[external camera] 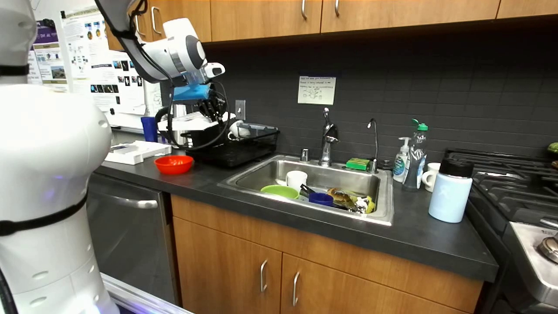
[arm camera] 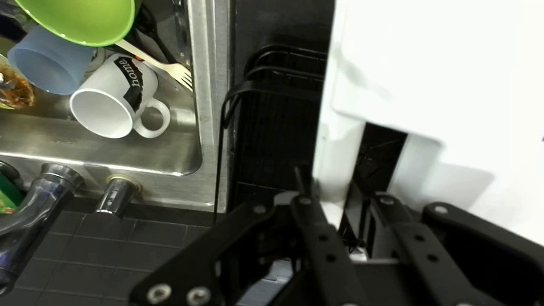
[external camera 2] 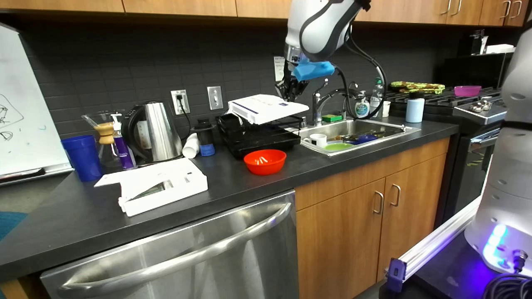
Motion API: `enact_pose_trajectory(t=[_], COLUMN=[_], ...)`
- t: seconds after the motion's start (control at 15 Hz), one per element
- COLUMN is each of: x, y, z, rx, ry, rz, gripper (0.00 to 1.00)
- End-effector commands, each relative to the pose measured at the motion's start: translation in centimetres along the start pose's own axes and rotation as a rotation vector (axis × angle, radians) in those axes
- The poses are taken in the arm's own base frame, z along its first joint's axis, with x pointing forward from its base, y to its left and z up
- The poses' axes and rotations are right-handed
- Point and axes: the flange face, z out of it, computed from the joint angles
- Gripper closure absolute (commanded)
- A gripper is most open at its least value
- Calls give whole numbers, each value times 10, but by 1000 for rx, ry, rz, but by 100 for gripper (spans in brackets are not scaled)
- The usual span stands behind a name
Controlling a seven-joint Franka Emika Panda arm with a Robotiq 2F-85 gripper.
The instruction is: Pick up the white object then place it on the orange bowl
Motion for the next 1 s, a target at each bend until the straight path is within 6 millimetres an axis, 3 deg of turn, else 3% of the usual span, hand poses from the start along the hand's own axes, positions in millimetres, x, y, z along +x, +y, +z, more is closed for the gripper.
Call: enact_pose_trajectory(t=[0.0,0.33,0.93], x=[-13,-44,-66], y=[-6,-10,-10], z=[7,24,36], rx=[-8,-21,-28], ry=[9,-43,-69], rz=[16,-7,-22], gripper=[95,95,95])
